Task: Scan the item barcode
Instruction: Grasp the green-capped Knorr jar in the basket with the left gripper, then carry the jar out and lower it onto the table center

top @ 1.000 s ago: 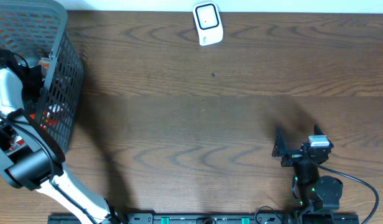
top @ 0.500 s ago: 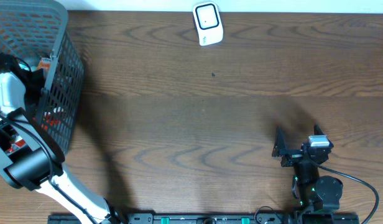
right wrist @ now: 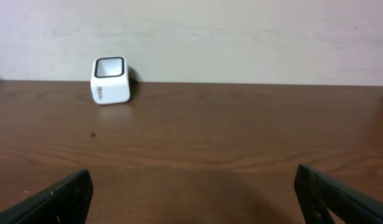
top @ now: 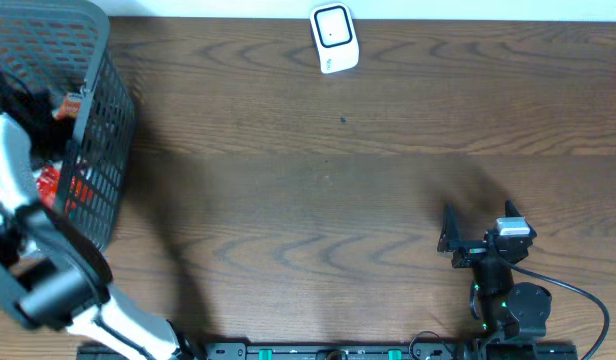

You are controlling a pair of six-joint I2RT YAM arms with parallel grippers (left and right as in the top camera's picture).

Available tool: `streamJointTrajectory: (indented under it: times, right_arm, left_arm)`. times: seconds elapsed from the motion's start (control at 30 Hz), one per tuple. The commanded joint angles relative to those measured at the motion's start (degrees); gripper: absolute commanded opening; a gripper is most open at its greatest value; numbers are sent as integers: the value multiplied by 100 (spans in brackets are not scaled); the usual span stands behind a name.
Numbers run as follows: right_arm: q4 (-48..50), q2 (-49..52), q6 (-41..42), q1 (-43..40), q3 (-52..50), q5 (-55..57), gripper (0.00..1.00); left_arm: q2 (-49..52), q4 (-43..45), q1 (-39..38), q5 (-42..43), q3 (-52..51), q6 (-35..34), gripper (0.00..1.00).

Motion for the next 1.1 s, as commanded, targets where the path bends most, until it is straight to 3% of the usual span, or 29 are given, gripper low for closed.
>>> streamJointTrajectory:
  times: [0.0,0.3,0.4,0.53,0.8,1.07]
  right_arm:
    - [-22,-26,76,52,-9,13,99]
    - [-22,-22,76,52,-7,13,99]
    - [-22,-22,76,52,-7,13,99]
    - [-22,-22,76,52,-7,13,99]
    - [-22,-22,76,52,-7,13,99]
    - [-22,-22,76,52,-7,13,99]
  left_arm:
    - [-1108,275,13,-7,369,-236,52]
    - [-3117,767,-92,44,369,-1523,53]
    - [-3578,557,-396,63,367,-2109,53]
    - [-3912,74,-1233,59,363,-2295,53]
    - [-3567,-785,-3377,-28,-24,-2752,53]
    - [-1993,-691,-5554,-693,-562,-3381,53]
